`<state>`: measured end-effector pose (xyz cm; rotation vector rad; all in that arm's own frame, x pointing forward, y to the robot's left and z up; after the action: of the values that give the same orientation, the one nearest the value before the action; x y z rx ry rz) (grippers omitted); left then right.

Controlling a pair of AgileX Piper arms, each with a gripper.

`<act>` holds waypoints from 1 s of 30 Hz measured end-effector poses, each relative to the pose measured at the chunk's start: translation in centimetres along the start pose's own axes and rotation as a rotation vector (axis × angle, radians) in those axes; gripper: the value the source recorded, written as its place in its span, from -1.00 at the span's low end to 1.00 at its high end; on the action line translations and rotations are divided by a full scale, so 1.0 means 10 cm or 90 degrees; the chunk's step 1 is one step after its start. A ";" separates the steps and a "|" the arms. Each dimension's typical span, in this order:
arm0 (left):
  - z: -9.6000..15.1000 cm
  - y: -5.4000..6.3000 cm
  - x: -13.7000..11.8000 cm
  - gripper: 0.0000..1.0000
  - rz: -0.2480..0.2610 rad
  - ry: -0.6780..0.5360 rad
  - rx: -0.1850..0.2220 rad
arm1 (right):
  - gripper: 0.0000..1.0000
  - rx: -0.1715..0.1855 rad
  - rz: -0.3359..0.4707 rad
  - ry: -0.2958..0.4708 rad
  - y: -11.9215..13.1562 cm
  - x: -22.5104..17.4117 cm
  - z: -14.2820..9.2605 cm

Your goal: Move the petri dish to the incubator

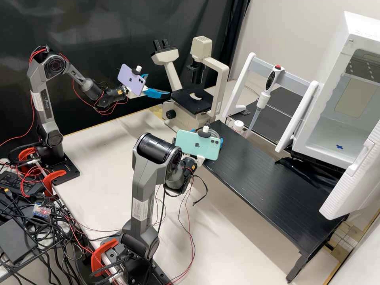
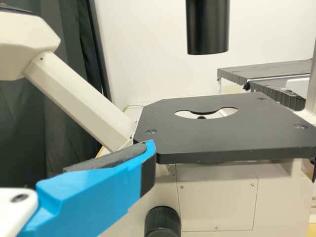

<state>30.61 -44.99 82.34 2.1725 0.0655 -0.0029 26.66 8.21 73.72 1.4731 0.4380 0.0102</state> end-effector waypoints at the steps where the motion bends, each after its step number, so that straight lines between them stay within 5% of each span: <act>1: 0.00 0.00 0.00 1.00 0.000 0.000 0.000 | -1.00 0.001 -0.001 0.001 0.00 0.00 0.00; 17: 0.00 0.00 0.00 1.00 0.000 0.000 0.000 | -1.00 -0.017 0.006 -0.002 0.11 -0.03 0.07; 24: 0.00 0.00 0.00 1.00 0.000 0.000 0.000 | -1.00 -0.007 0.061 -0.081 0.53 -0.15 0.39; 30: 0.00 0.00 0.00 1.00 0.000 0.000 0.000 | -1.00 0.009 0.161 -0.134 1.05 -0.25 0.70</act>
<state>30.61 -44.99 82.34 2.1725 0.0655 -0.0029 29.13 2.06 84.74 1.5174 0.0801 0.0525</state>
